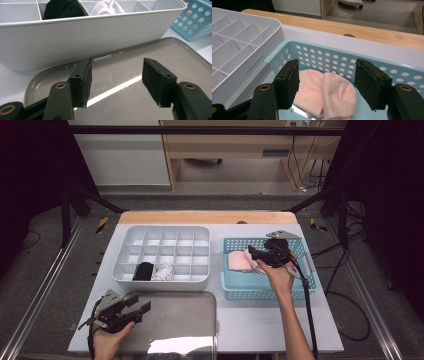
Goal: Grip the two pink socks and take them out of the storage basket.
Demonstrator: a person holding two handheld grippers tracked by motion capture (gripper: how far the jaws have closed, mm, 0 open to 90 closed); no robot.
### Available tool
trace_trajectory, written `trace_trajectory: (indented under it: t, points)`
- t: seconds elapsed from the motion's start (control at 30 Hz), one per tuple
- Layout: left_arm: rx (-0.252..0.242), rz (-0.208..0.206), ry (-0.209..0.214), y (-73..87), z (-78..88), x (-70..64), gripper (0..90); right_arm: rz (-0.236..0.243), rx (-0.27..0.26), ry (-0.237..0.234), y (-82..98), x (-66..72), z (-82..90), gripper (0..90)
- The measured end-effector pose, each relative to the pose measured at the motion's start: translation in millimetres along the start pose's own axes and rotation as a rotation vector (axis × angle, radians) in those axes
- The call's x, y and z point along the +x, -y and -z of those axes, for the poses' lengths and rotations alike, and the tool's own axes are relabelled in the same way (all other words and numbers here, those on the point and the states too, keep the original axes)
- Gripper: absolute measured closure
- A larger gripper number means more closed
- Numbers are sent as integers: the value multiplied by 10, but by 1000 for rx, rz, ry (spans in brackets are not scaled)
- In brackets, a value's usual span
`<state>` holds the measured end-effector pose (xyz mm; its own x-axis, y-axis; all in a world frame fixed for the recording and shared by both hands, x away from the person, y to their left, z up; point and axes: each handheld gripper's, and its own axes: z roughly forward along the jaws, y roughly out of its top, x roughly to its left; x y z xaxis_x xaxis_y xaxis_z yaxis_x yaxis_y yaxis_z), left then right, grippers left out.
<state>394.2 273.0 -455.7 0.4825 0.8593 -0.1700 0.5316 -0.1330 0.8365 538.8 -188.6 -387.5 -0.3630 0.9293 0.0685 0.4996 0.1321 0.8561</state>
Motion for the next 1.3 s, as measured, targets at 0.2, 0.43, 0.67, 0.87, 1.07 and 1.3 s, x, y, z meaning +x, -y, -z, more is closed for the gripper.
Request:
trace_trajectory:
  t: [0.2, 0.43, 0.67, 0.87, 1.07, 1.3]
  points:
    - [1, 2, -1, 0, -3, 8, 401, 3, 35, 13, 20, -23, -137, 368]
    - [5, 5, -1, 1, -6, 13, 401, -4, 79, 29, 72, -56, -267, 372]
    - [7, 5, -2, 2, -9, 16, 401, -6, 118, 38, 125, -88, -380, 373]
    - [10, 4, -1, 4, -12, 15, 400, 4, 161, 43, 180, -81, -467, 372]
    - [11, 5, -2, 6, -13, 23, 400, 7, 201, 52, 237, -107, -518, 379]
    - [12, 5, -2, 7, -15, 22, 400, 14, 243, 56, 281, -120, -565, 389]
